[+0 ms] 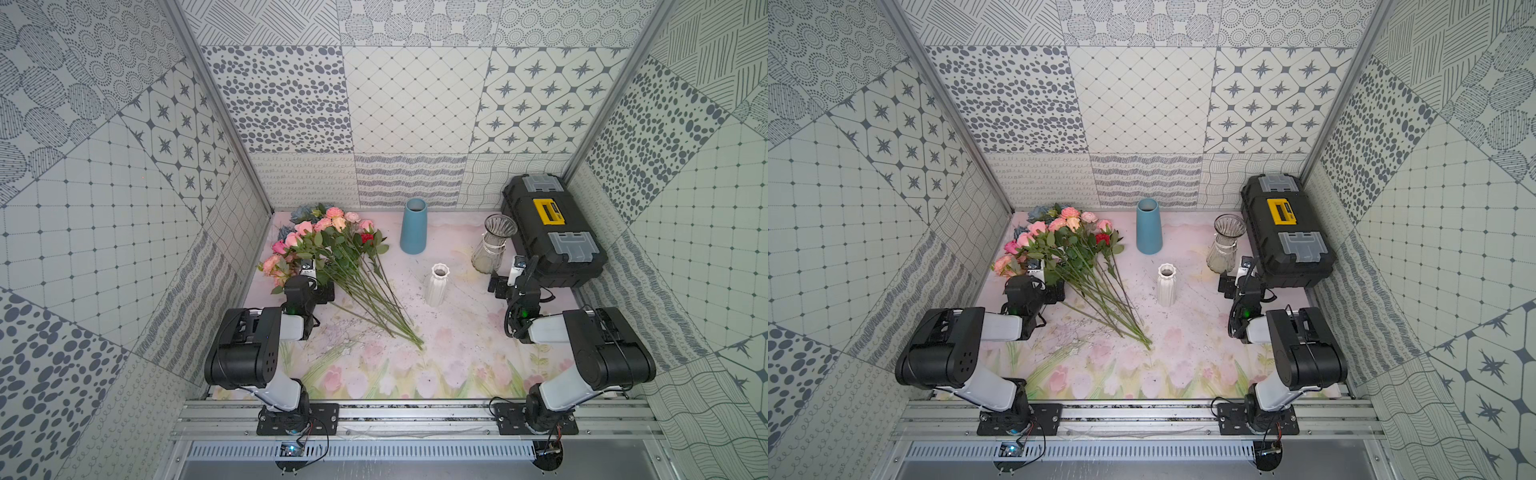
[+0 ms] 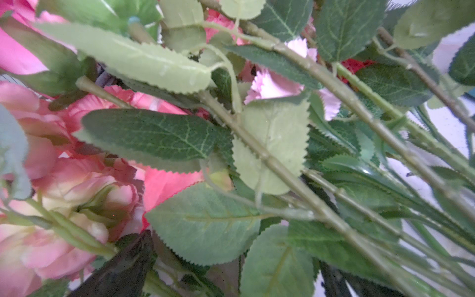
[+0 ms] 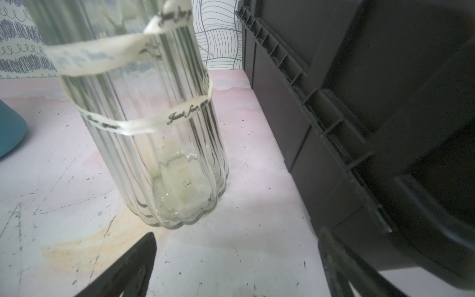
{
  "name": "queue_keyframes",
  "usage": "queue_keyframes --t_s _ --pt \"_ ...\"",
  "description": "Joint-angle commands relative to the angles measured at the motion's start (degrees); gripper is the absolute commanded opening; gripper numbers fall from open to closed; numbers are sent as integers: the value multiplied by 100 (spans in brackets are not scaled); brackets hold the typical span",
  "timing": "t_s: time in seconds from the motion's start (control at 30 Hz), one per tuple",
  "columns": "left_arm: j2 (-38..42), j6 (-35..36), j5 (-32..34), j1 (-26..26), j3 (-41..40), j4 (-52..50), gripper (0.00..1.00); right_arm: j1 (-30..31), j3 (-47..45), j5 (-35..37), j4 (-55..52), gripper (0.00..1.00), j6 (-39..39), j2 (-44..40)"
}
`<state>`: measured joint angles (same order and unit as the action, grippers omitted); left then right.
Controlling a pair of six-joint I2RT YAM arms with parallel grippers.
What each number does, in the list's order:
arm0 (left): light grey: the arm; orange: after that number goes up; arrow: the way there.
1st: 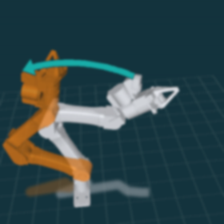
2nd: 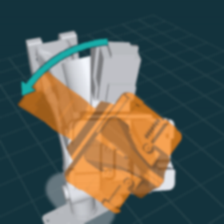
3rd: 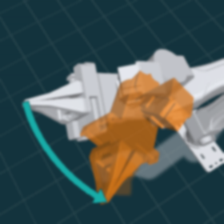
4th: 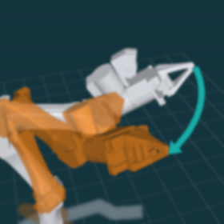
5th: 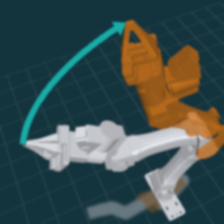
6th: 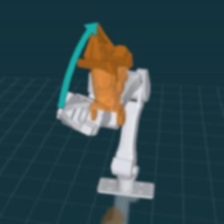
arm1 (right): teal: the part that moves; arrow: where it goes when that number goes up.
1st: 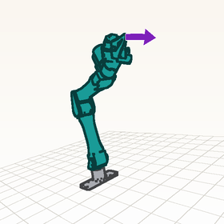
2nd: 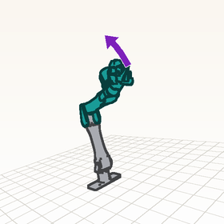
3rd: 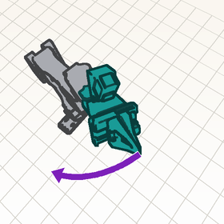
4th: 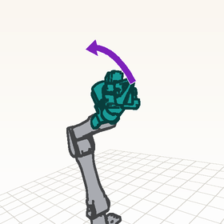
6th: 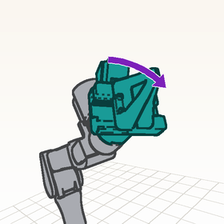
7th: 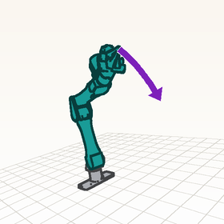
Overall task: Place the pink flowers into the vase
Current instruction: Pick up the flower at the center of the board.
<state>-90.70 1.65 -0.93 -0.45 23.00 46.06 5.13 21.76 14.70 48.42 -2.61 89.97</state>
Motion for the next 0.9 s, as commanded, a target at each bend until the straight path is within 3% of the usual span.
queue_keyframes --t_s 0.0,0.6,0.67,0.87 --pt "-1 27 -30 -16 49 342 98 -20 52 59 237 98 -79 -68" --pt "13 43 -67 -13 16 397 98 -20 52 56 241 98 -86 -61" --pt "57 91 -151 6 -165 702 98 -18 52 65 238 98 -78 -67" --pt "301 -29 385 83 -808 1736 98 -12 92 148 162 98 -99 -167"
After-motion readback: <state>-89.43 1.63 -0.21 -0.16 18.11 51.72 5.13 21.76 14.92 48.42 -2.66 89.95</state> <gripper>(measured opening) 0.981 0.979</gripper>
